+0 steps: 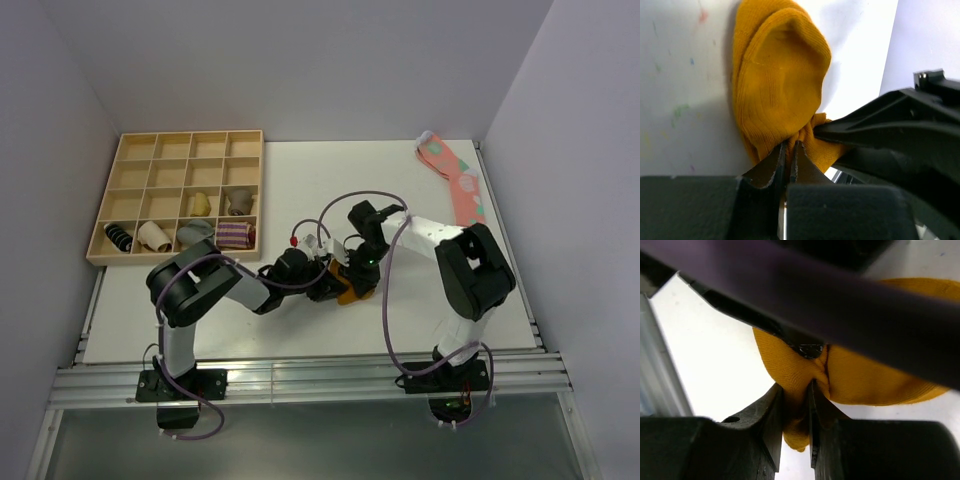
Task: Roll the socks
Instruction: Roll the sock at the center of the board.
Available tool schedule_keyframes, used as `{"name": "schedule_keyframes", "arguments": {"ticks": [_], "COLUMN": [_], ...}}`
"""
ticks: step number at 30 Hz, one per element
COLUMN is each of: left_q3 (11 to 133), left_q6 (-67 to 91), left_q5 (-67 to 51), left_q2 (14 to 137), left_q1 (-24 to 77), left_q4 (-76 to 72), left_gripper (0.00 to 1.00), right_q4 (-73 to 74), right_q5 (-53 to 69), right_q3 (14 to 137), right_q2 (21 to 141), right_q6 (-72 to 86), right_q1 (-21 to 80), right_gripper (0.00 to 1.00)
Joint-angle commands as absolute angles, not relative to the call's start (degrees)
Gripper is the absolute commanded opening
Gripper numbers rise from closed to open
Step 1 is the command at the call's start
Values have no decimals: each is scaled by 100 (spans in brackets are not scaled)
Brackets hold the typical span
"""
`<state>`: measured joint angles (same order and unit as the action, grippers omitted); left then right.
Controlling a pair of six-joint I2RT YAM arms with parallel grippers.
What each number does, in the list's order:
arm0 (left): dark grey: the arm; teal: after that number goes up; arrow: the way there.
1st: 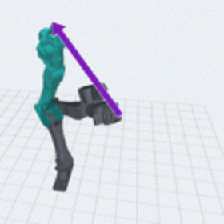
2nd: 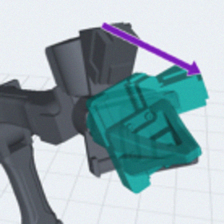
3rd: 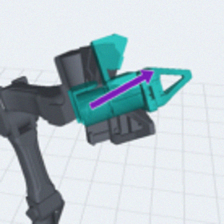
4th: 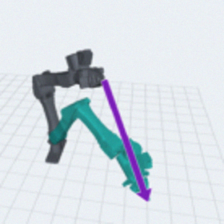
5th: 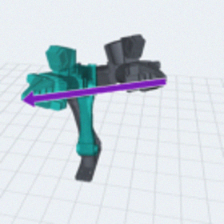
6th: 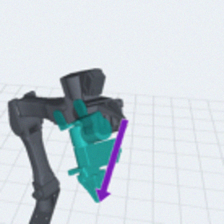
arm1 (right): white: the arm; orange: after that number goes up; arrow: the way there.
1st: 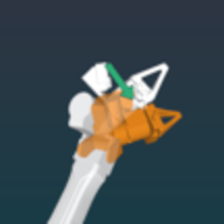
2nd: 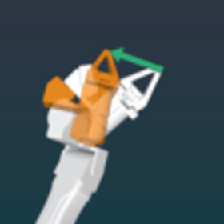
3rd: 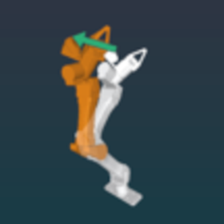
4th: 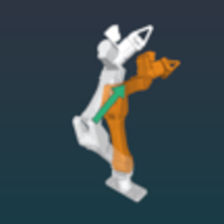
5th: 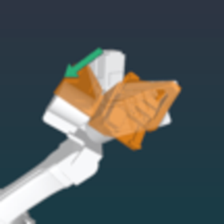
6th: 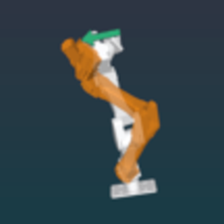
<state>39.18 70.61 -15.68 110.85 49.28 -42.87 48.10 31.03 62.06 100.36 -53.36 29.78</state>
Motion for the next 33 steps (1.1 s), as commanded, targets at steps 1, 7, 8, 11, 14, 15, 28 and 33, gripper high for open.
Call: {"name": "schedule_keyframes", "arguments": {"ticks": [1, 7, 8, 11, 14, 15, 28, 33], "left_q3": [3455, 3173, 3138, 3050, 2901, 2857, 2620, 2154], "left_q6": [6917, 6689, 6567, 6294, 6135, 6161, 7030, 7128], "left_q5": [-652, -27, 269, 491, 755, 852, 1722, 2004], "left_q2": [11277, 10916, 10812, 10705, 10539, 10425, 10055, 9616], "left_q1": [5396, 5519, 5554, 5581, 5581, 5581, 5555, 5555], "left_q4": [-3172, -3454, -3393, -3410, -3541, -3612, -2857, -3313], "left_gripper": [5, 20, 22, 29, 35, 38, 44, 46], "right_q4": [5851, 6380, 6372, 6372, 6425, 6416, 6144, 6135], "right_q5": [3761, 3858, 3815, 3797, 3788, 3753, 3402, 3357], "right_q3": [6529, 7075, 7110, 7180, 7286, 7286, 7128, 7145], "right_q2": [10554, 11152, 11179, 11267, 11373, 11382, 11329, 11320], "right_q6": [-5449, -5581, -5555, -5476, -5432, -5397, -5159, -5107], "right_q1": [2804, 2593, 2593, 2558, 2540, 2549, 2540, 2540], "right_gripper": [7, 8, 7, 7, 7, 7, 6, 6]}}
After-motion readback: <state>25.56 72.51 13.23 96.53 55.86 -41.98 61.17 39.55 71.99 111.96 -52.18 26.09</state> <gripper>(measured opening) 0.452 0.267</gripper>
